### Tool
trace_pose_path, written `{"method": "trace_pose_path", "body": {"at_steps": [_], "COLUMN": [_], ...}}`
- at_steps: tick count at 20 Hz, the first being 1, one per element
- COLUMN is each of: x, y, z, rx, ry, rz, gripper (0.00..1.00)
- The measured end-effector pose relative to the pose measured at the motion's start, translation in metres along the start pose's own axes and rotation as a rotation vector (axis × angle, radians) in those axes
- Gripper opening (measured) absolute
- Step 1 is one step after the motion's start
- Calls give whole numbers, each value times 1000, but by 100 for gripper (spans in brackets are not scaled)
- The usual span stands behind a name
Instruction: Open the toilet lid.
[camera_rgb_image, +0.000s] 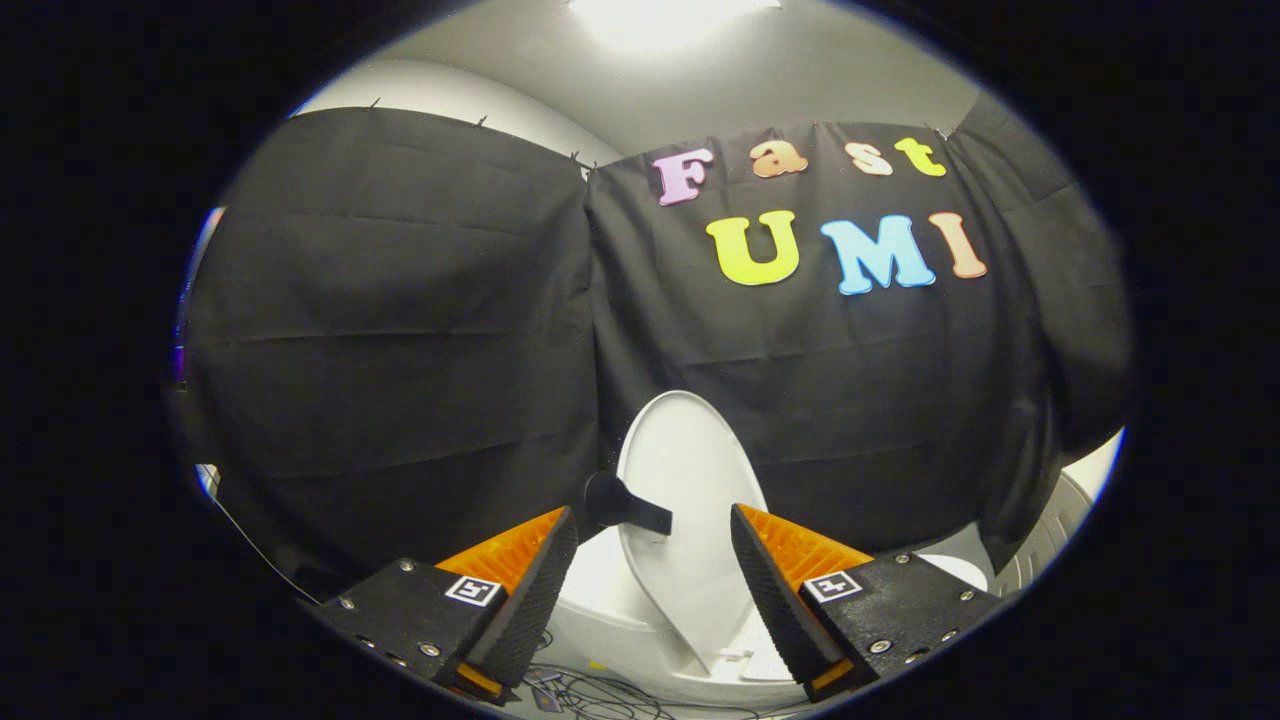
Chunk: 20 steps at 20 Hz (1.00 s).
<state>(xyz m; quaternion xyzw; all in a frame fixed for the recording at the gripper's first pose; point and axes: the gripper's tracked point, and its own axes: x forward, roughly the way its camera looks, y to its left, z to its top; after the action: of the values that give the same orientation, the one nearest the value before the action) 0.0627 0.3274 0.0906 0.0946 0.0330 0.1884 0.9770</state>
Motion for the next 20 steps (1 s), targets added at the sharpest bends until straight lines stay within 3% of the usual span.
{"method": "trace_pose_path", "body": {"at_steps": [7, 15, 20], "x": [-71, -134, -161], "y": [-92, -191, -224], "z": [44, 23, 5], "rx": [-13, -116, -140], "ry": [-116, -114, -116], "rz": [-114, -283, -310], "gripper": [94, 94, 94]}}
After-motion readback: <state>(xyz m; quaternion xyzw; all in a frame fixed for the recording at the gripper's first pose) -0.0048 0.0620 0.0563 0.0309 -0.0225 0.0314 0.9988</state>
